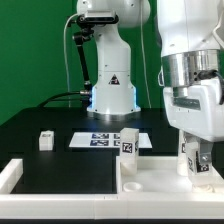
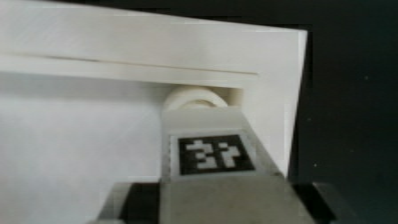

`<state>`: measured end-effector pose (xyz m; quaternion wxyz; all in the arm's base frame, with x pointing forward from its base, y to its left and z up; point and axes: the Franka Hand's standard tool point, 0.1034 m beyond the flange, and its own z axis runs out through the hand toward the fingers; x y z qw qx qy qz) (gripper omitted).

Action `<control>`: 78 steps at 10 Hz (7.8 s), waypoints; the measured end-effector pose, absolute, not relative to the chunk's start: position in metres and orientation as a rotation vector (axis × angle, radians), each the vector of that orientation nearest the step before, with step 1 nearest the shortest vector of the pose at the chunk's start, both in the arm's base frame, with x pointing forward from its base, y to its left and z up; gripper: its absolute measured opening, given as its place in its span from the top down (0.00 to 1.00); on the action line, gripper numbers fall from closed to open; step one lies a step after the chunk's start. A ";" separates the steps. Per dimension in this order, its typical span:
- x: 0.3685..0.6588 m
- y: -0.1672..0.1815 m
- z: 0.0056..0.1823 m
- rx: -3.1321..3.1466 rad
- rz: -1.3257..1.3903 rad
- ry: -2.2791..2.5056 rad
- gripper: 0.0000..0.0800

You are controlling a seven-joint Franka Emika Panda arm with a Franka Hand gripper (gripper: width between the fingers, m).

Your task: Assemble square table

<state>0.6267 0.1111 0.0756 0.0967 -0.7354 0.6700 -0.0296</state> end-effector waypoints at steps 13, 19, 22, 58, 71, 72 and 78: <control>0.633 0.108 0.083 -3.086 -0.243 0.349 0.35; 0.632 0.107 0.081 -2.944 -0.210 0.919 0.64; 0.640 0.096 0.079 -2.544 -0.049 1.712 0.64; 0.634 0.121 0.092 -2.933 -0.100 0.137 0.19; 0.634 0.117 0.088 -2.531 -0.150 1.514 0.62; 0.634 0.117 0.088 -2.531 -0.150 1.514 0.62; 0.634 0.117 0.088 -2.531 -0.150 1.514 0.37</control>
Offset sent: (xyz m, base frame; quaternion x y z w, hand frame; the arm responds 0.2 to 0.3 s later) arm -0.0014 0.0206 0.0134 -0.0092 0.0390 -0.4715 0.8810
